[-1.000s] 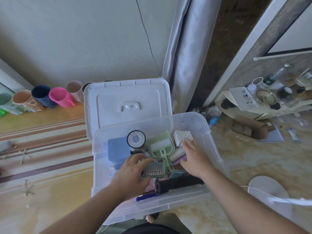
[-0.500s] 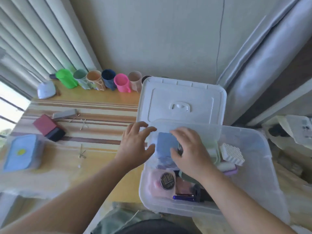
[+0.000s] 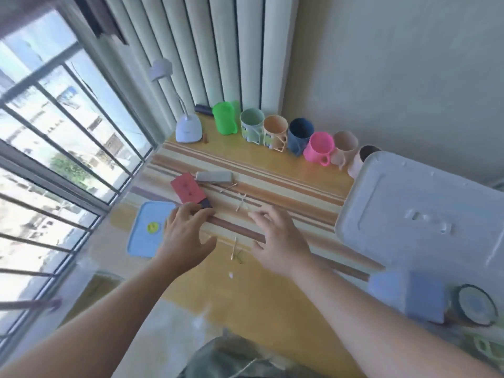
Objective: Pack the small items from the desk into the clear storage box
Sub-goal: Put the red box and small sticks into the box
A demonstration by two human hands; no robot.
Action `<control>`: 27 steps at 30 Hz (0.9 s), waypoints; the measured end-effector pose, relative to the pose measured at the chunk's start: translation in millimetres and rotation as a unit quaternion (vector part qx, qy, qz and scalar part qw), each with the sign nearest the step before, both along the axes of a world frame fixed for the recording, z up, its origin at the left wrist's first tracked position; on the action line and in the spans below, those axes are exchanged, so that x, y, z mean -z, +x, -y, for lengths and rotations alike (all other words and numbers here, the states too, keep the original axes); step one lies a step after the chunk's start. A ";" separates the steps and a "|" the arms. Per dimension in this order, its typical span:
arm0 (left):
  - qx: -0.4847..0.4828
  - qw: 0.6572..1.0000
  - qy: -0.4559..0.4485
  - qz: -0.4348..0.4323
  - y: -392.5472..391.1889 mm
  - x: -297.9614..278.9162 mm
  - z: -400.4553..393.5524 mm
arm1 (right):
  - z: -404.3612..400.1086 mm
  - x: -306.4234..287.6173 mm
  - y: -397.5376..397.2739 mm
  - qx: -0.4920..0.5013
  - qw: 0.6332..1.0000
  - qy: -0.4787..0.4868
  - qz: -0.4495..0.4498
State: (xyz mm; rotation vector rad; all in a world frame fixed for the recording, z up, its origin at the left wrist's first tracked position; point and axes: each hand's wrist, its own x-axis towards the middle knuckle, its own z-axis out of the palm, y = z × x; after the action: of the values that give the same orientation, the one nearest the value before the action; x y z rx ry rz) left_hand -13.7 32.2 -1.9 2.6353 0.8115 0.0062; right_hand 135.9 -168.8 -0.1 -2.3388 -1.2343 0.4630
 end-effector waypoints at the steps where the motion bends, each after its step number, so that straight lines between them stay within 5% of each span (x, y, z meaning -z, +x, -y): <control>1: -0.016 1.000 0.000 -0.011 -5.1 4.5 -22.4 | -24.4 4.2 -1.7 -0.006 1.000 -0.010 -0.005; 8: -0.057 0.994 -0.021 -0.096 2.7 55.2 -140.3 | -163.5 54.4 -5.9 -0.021 0.995 -0.091 -0.029; 16: -0.021 0.988 -0.062 -0.141 40.9 94.9 -172.1 | -241.9 119.9 -10.5 0.065 0.977 -0.197 -0.052; 23: -0.116 0.993 -0.030 -0.018 53.6 93.0 -183.7 | -210.4 113.6 15.0 0.090 0.984 -0.108 -0.111; 27: -0.040 0.999 -0.011 -0.022 97.1 91.7 -180.8 | -127.2 86.7 38.9 0.062 0.990 -0.066 -0.105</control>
State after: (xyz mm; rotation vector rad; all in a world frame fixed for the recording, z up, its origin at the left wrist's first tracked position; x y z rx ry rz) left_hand 83.4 213.0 -93.6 2.5898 0.9269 -0.0397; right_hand 174.8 -41.7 -86.8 -2.3856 -0.9812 0.7464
